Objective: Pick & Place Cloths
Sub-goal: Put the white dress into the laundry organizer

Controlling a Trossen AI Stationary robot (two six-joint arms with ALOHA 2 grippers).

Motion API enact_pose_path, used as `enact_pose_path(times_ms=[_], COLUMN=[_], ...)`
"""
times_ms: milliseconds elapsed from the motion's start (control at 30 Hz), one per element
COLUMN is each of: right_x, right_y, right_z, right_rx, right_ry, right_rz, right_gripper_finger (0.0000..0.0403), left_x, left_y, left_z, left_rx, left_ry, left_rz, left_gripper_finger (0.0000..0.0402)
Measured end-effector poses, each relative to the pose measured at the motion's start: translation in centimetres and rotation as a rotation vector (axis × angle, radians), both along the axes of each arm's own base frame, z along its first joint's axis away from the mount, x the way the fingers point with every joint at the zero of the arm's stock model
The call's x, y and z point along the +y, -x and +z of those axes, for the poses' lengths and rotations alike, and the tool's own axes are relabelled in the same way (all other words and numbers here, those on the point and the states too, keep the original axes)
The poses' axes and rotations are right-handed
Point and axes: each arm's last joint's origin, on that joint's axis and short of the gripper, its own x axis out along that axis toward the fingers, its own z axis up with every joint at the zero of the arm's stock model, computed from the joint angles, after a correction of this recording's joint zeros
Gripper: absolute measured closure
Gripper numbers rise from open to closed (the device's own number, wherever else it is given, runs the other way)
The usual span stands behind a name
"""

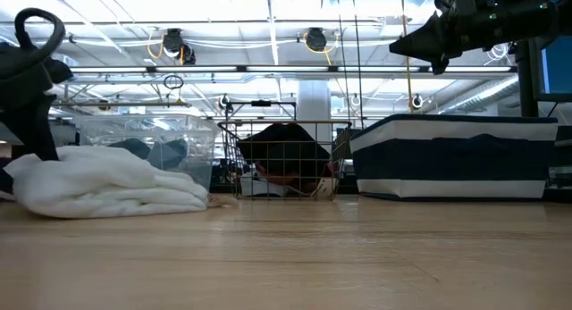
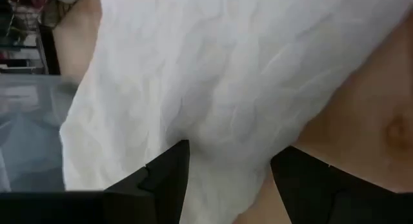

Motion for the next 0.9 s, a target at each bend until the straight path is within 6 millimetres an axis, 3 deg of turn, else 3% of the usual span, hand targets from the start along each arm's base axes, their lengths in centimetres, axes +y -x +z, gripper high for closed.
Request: enact_pose_path(times_ms=[567, 700, 900], right_x=[0.1, 0.1, 0.1], right_y=[0.0, 0.0, 0.0], right_z=[0.0, 0.0, 0.2], right_rx=[-0.005, -0.007, -0.030], right_ry=[-0.014, -0.019, -0.033], right_rz=[0.052, 0.052, 0.051], right_gripper_finger=[0.0403, 0.0403, 0.0403], left_x=[2.1, 2.2, 2.0], left_y=[-0.4, -0.5, -0.8], left_z=[-3.1, -3.3, -3.6], left_rx=[-0.130, -0.144, -0.171], left_ry=[0.053, 0.074, 0.124], left_rz=[0.018, 0.029, 0.049], left_gripper_finger=[0.0193, 0.0240, 0.0371])
